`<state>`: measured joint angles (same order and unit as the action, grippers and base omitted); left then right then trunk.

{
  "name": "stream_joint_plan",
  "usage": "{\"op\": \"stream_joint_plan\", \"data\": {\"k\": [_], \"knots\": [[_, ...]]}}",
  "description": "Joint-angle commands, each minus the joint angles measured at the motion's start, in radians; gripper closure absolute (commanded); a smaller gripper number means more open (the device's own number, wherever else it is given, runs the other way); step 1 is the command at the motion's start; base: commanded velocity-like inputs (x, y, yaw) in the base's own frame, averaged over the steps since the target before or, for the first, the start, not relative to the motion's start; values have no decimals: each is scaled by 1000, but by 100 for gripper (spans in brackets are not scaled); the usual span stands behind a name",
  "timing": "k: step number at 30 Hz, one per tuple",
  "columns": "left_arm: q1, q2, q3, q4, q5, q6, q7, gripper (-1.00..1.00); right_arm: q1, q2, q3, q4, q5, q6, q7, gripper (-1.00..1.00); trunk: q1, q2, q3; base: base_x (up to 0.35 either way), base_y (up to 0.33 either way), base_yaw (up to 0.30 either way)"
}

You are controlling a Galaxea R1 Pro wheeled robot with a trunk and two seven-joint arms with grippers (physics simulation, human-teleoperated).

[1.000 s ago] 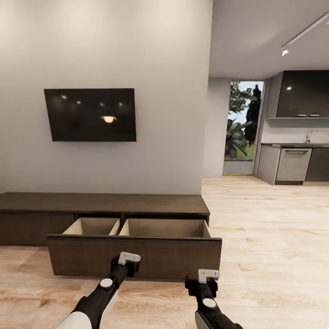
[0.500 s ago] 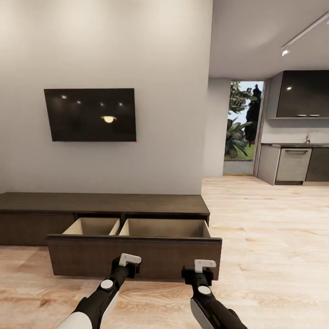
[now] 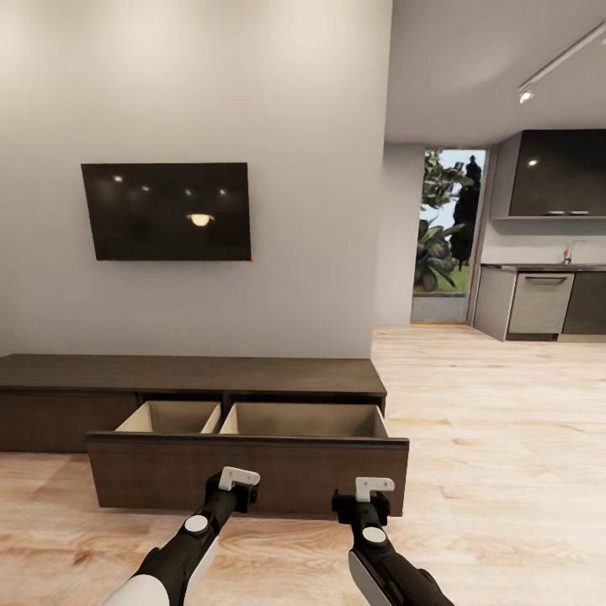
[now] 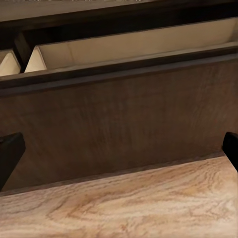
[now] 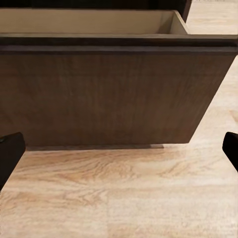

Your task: Place each of the two pumpkins and all three candles from the living room inside a cabinet in the living room (use any cabinet), then make sure every cabinet is closed, and position the cauldron so it is next to a table in the living room.

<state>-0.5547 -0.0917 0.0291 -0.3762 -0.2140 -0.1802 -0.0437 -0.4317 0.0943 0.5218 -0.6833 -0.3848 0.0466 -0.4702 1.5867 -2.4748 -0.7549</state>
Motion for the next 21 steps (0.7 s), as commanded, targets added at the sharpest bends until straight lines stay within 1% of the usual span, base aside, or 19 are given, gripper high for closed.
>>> {"op": "stream_joint_plan", "data": {"k": [1,6,10,12,13,16,21], "knots": [[-1,0,3,0,-8,-4,-2,-100,-1,-1,5,-2,-4,5,-8,-100,0,-1,-1,0,58,0],[-1,0,5,0,-9,-6,-4,-100,0,-3,3,-6,-5,4,-8,-100,0,-1,-1,0,114,0],[-1,1,6,0,-7,-7,-9,-100,0,-9,-2,-8,-7,3,-3,-100,0,-1,-1,0,34,0],[-1,1,6,0,-7,-7,-10,-100,1,-12,-7,-8,-11,3,16,-100,0,-1,-1,0,12,0],[-1,1,6,0,-7,-7,-10,-100,2,-13,-9,-8,-13,3,41,-100,0,-1,-1,5,7,0],[-1,1,6,0,-8,-7,-11,-100,4,-16,-12,-8,-17,3,87,-100,0,-1,-1,9,4,0],[-1,1,6,0,-8,-7,-11,-100,5,-20,-14,-7,-20,3,117,-100,0,-1,-1,4,1,0]]}}
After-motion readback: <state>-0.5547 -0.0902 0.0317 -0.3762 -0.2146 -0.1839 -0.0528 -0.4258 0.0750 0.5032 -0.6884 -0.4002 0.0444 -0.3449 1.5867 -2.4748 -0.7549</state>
